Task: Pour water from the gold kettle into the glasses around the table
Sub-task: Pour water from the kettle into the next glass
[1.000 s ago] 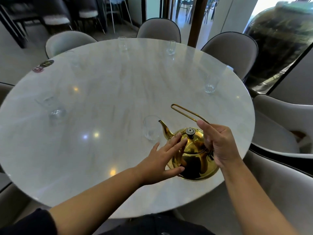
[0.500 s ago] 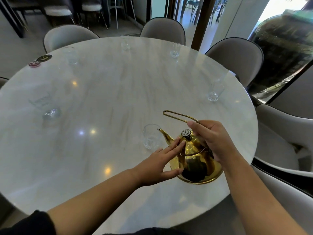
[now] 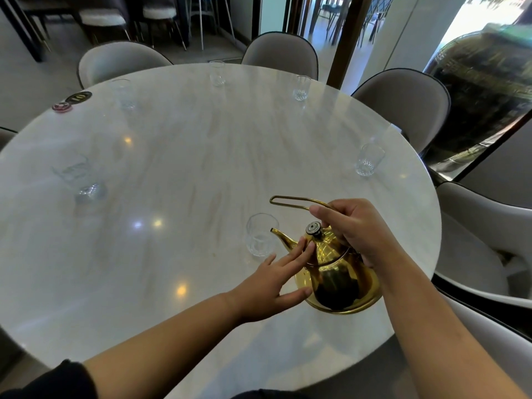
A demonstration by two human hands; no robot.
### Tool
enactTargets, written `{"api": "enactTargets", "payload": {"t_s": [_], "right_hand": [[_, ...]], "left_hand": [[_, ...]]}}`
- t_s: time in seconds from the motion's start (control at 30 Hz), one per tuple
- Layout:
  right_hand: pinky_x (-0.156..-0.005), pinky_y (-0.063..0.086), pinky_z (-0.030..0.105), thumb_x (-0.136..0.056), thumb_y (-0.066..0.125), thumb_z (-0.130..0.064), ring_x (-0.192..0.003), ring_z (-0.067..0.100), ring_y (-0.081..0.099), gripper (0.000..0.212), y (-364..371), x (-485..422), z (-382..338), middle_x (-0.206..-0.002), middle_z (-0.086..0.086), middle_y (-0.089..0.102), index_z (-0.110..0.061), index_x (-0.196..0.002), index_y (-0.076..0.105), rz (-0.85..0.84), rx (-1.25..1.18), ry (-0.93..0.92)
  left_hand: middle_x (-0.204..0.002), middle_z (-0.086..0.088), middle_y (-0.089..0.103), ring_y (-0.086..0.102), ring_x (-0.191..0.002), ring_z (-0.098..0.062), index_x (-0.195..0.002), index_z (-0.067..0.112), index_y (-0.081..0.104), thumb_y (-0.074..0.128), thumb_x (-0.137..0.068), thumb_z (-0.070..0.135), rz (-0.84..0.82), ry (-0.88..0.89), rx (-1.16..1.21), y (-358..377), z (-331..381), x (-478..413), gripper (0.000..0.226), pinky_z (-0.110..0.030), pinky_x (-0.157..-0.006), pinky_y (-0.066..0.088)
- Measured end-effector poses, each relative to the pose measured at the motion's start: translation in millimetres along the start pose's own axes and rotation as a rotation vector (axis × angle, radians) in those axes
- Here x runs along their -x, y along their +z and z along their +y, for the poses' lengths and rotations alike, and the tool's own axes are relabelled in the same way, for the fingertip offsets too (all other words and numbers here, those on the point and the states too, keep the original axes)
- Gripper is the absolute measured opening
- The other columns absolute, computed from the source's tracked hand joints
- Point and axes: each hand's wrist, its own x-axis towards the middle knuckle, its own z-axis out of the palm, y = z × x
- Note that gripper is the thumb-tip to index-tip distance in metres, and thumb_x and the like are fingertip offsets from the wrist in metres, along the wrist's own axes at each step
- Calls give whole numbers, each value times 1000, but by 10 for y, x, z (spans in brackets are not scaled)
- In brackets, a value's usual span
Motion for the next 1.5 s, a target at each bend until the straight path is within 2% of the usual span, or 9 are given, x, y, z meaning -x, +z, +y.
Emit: {"api": "enactTargets", "payload": {"t_s": [0.4,0.6,0.73,0.9,1.1,1.5], "right_hand": [[-41,27,21,-83,68,-34,-34,6,29,39,32,-45,-33,-40,-8,36,-14,-52,54,8,20,46],[-44,29,25,-82,68,-36,-36,7,30,41,37,-71,-40,-41,-6,37,-12,-52,54,-3,57,36],[-46,30,26,-82,67,-37,-35,6,31,41,40,-90,-43,-40,-8,38,-15,-51,55,-3,74,34],[-45,30,24,-83,67,-37,-34,3,30,41,43,-105,-54,-39,-9,37,-11,-54,55,-19,126,21],[-47,31,24,-84,66,-37,-32,3,33,39,47,-113,-72,-35,-10,39,-15,-54,55,-14,139,28],[-45,29,21,-85,65,-36,-30,3,32,39,53,-123,-103,-33,-10,37,-10,-57,57,-34,155,32]], "left_hand": [[-152,22,-16,6,-136,7,-140,46,-10,42,-96,42,17,5,37,-16,16,12,69,-37,-119,0],[-154,21,-12,19,-140,-4,-141,44,-6,45,-96,40,35,11,90,-26,35,21,68,-43,-117,15],[-152,24,-12,16,-135,3,-141,45,-6,44,-96,40,35,1,98,-28,31,9,67,-44,-117,15],[-153,21,-11,15,-137,2,-142,44,-5,45,-95,41,47,4,115,-9,37,19,68,-43,-117,15],[-155,21,-8,16,-143,-8,-144,45,-3,41,-91,49,72,0,134,15,12,7,69,-43,-117,18],[-154,20,-10,16,-144,-12,-140,49,-5,42,-97,40,56,-13,141,11,26,-1,64,-40,-118,16]]}}
